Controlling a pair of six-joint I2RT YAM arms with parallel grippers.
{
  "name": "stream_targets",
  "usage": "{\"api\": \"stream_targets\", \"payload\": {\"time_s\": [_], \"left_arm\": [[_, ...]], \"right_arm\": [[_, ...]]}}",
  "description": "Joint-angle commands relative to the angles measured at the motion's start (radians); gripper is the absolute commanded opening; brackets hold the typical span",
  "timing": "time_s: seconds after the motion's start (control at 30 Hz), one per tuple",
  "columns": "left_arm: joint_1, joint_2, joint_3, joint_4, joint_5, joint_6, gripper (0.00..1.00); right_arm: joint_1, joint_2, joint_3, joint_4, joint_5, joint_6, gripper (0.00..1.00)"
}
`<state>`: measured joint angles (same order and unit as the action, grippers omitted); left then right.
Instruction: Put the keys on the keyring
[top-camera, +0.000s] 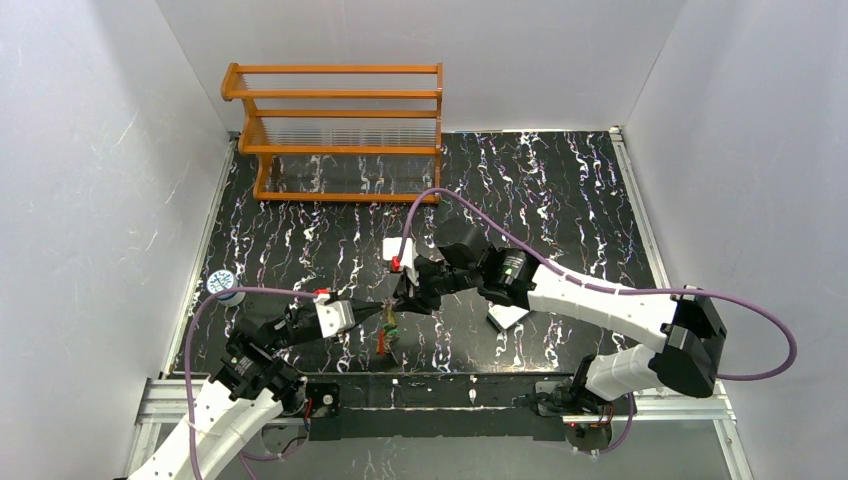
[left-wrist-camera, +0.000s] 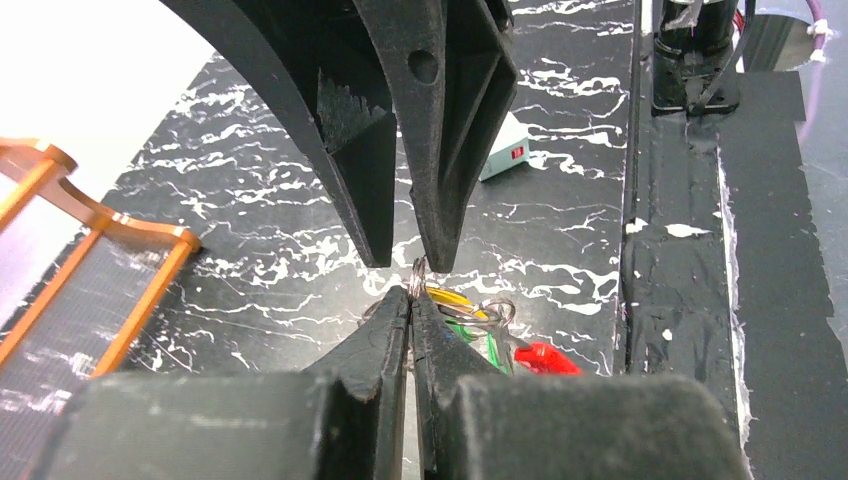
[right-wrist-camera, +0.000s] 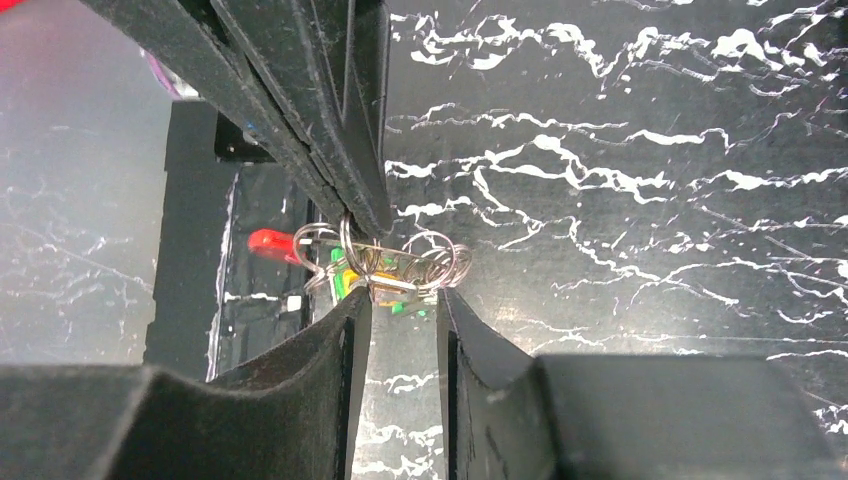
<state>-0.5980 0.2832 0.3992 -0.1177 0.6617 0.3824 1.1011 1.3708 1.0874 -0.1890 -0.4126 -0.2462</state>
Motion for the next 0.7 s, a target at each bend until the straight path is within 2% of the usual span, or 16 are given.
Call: {"api": "stream_targets", "payload": {"time_s": [0.0,0.13,0.23,0.4,0.47,0.67], "left_arm": [[-0.003,-0.043,-0.009,0.059,-0.006,-0.014,0.00],[-0.003,-0.043,-0.010,0.061,-0.004,-0.015,0.00],[-0.003,-0.036,-0.007,0.061,0.000,-0.015,0.00],[-0.003,-0.038,-0.007,0.061,0.003,-0.014,0.00],[-0.003,-0.041,-0.007,0.061,0.003,-0.014,0.00],[-0.003,-0.052,-0.009,0.065,0.007,-0.016,0.00]], "right_arm": [[0.005,-0.043,-0.027,0.141,0.011,0.037,0.37],[0.005,-0.040,-0.025,0.151,-0.024,0.046,0.34],[0.005,-0.038,-0.023,0.158,-0.049,0.051,0.29],[0.005,-0.034,-0.028,0.168,-0.069,0.054,0.08],[0.005,-0.026,-0.030,0.163,-0.069,0.052,0.03],[0.005,-0.003,-0.034,0.145,-0.057,0.037,0.01]]}}
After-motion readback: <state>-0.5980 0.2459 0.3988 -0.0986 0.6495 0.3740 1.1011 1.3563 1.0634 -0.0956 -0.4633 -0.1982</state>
